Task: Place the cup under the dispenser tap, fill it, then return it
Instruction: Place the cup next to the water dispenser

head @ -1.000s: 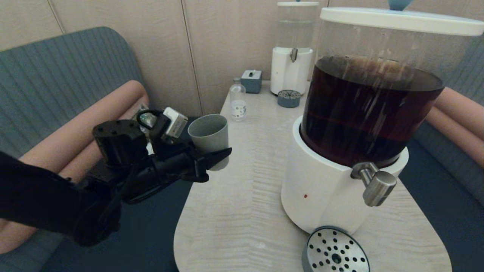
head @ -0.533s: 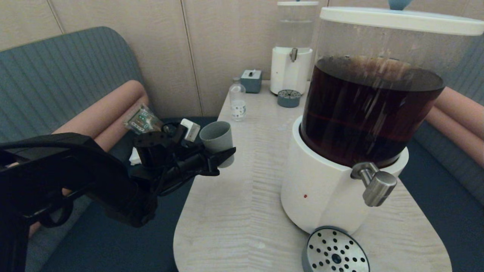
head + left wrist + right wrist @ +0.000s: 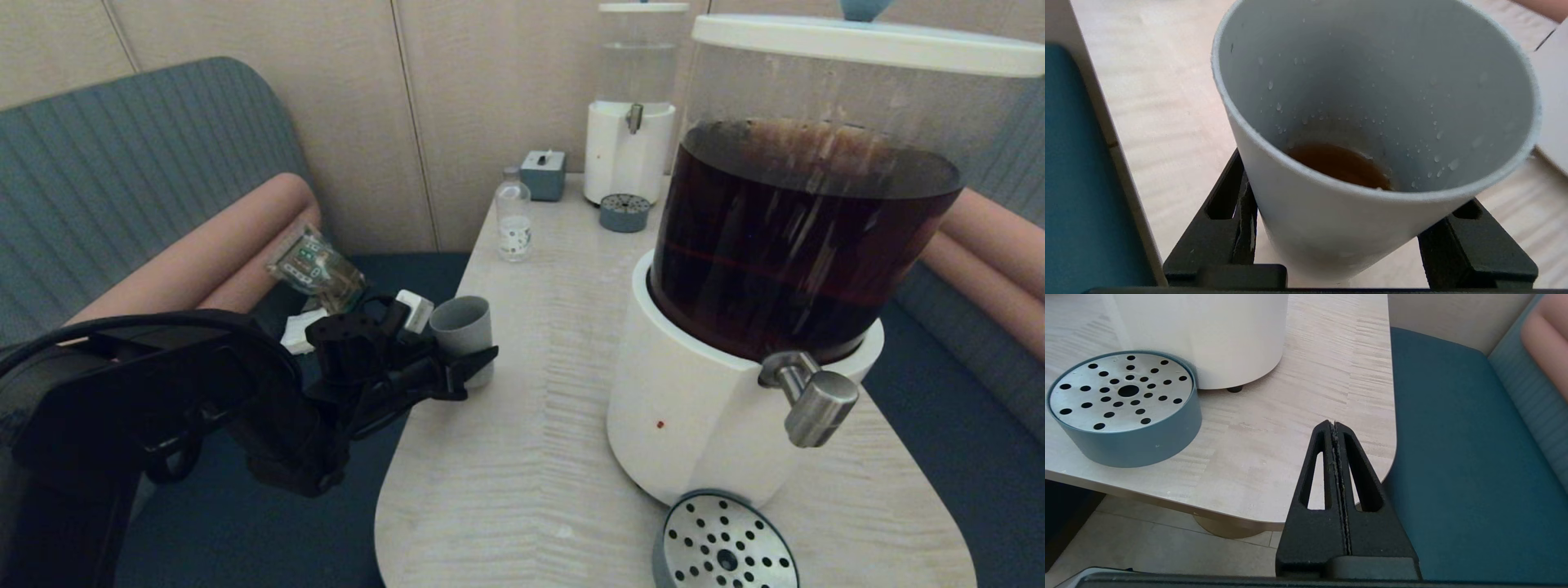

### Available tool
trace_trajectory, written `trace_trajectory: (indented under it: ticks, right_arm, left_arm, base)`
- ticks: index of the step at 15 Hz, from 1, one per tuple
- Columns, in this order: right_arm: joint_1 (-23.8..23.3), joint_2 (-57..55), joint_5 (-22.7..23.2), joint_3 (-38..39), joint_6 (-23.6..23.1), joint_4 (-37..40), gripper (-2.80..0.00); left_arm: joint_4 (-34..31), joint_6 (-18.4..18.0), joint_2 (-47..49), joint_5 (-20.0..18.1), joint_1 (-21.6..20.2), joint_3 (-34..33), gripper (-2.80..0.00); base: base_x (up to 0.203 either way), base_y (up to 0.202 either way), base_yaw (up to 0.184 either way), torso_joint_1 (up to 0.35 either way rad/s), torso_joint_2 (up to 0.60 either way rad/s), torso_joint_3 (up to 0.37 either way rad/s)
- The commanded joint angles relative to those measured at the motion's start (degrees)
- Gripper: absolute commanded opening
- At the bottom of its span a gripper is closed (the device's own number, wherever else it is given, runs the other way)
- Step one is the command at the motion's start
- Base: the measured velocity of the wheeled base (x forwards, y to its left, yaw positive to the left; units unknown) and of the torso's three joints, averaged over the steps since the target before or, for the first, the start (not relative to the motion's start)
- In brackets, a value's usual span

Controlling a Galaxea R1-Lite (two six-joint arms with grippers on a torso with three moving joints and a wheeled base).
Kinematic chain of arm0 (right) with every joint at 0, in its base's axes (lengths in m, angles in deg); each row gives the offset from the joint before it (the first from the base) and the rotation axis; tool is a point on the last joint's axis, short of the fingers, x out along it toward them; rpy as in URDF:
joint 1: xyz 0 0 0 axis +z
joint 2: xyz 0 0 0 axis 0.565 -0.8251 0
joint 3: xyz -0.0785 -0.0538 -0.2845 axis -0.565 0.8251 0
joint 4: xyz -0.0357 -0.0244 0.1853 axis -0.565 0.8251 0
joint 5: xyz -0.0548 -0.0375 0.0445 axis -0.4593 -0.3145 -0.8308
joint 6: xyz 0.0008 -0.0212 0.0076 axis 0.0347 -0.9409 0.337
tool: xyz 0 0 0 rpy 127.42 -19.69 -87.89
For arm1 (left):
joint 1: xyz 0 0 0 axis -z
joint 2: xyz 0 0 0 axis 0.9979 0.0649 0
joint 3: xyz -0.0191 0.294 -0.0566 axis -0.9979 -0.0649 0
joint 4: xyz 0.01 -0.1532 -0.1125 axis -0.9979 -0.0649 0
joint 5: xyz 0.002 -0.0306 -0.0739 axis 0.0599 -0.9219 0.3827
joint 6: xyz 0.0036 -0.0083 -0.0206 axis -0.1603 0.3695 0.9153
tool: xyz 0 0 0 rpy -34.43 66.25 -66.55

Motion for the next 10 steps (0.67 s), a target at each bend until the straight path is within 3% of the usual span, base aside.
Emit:
trace_trajectory:
  ticks: [1, 8, 9, 10]
  right_arm:
    - [0.05, 0.38, 0.05, 0.62, -0.06, -0.01, -2.80]
    - [0.05, 0.38, 0.05, 0.62, -0.06, -0.01, -2.80]
    - [0.05, 0.38, 0.05, 0.54, -0.06, -0.01, -2.80]
    - [0.05, 0.38, 0.05, 0.61, -0.06, -0.01, -2.80]
  left_arm:
    - [0.41, -0.04, 1.52, -0.15, 0.07, 0.05, -2.80]
    - [0.50, -0.25, 2.39, -0.15, 0.69, 0.05, -2.80]
    - [0.55, -0.34, 2.39, -0.15, 0.75, -0.13, 0.00]
    - [0.59, -0.33, 2.32, -0.15, 1.01, -0.12, 0.00]
  base:
    - [0.000, 0.000, 0.000, 0.000, 0.00, 0.000]
    - [0.000, 0.000, 0.000, 0.000, 0.00, 0.000]
    - [0.000, 0.000, 0.000, 0.000, 0.00, 0.000]
    - [0.000, 0.000, 0.000, 0.000, 0.00, 0.000]
